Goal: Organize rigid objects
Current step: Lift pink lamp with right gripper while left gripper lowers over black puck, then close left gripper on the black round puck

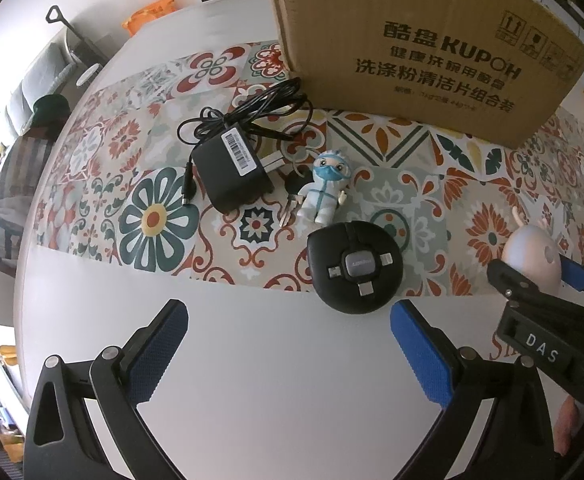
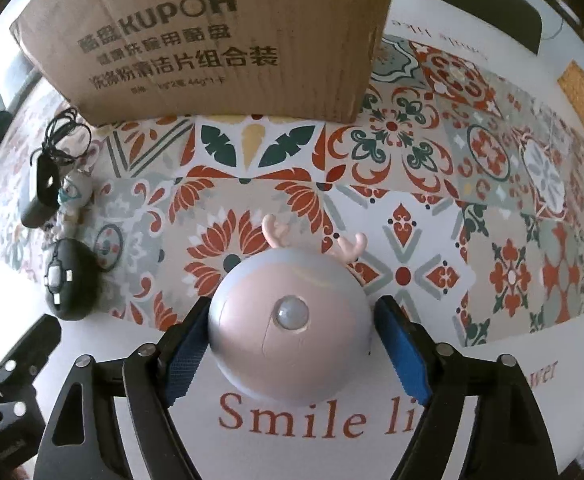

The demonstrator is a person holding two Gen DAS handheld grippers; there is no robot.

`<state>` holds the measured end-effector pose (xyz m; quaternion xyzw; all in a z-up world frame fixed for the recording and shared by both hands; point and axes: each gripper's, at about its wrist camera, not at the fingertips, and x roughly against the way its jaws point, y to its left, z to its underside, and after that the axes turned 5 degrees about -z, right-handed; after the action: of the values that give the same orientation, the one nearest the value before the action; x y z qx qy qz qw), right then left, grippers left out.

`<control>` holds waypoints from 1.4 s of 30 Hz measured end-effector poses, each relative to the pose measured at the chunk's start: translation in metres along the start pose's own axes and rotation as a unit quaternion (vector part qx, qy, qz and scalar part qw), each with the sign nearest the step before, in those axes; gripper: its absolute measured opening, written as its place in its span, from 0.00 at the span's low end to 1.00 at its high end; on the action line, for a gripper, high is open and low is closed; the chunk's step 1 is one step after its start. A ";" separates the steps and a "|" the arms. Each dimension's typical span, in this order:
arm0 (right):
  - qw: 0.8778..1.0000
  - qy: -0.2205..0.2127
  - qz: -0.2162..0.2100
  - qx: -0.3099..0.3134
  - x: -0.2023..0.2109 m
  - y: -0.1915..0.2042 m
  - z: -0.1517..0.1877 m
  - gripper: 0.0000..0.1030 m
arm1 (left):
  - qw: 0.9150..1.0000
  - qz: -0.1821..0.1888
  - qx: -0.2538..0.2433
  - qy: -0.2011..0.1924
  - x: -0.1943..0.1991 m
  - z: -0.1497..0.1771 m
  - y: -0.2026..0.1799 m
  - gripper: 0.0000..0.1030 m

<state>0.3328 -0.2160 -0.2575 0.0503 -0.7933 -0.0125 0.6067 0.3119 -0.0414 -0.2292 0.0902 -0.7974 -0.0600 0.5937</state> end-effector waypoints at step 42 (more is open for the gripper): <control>0.999 -0.009 -0.052 -0.010 0.014 -0.013 -0.015 0.72 | 0.996 0.084 -0.001 0.022 -0.027 -0.026 -0.024 0.54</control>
<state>0.3449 -0.2292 -0.2410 0.0853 -0.7949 -0.0524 0.5985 0.3466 -0.0590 -0.2520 0.0236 -0.7889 -0.0090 0.6139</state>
